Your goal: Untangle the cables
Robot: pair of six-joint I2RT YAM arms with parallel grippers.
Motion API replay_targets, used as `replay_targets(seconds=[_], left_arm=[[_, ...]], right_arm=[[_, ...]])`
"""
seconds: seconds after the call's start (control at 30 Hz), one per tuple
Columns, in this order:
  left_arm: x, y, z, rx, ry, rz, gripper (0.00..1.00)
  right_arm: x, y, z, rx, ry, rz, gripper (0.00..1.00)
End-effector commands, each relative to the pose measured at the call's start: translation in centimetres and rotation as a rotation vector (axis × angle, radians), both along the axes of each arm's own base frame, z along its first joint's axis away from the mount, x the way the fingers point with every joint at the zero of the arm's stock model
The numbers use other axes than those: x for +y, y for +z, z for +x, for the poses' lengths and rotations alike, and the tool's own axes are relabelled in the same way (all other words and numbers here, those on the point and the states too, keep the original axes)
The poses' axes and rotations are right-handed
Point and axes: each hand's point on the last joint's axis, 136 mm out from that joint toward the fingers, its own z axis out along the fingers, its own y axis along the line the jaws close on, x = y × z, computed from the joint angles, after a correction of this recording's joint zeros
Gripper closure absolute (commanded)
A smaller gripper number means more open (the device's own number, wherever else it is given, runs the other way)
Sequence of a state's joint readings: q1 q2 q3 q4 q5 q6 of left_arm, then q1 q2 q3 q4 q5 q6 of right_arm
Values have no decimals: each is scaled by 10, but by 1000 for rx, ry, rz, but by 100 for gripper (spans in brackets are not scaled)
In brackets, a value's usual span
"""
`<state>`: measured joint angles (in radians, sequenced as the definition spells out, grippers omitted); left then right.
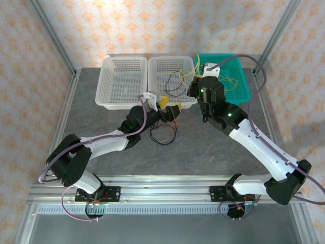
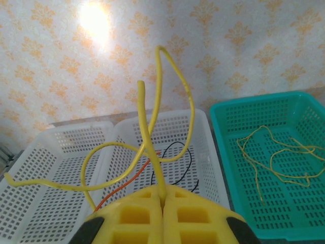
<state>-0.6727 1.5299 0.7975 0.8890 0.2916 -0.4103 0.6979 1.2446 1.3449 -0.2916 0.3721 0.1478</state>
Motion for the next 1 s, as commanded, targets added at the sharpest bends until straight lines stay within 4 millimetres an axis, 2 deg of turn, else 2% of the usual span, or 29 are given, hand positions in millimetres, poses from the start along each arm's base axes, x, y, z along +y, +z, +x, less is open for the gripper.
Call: replay_targets(seconds=[0.0,0.13,0.37,0.67,0.77,0.83,0.97], left_arm=[[-14,41,-4,-112,-68,-77,16],[-14,45,5,-104,-37,-87,18],[-17,45,15,-110,-12,-63,33],[-20,40,10,-97,-45,-62,69],[-17,36,7,-89,-43,-54,85],[-14,32,5,-80,-38,-46,91],[-10,19,1,-51,-36,-7,94]], right_arm=[[6,7,-5,0,42,60,100],[7,10,-8,-5,53,88,100],[12,11,-12,-8,92,127,100],[-2,8,-11,-10,15,111,100],[-8,6,-10,-6,-17,109,100],[-14,2,-9,1,-42,106,100],[-28,-2,-6,9,-95,115,100]])
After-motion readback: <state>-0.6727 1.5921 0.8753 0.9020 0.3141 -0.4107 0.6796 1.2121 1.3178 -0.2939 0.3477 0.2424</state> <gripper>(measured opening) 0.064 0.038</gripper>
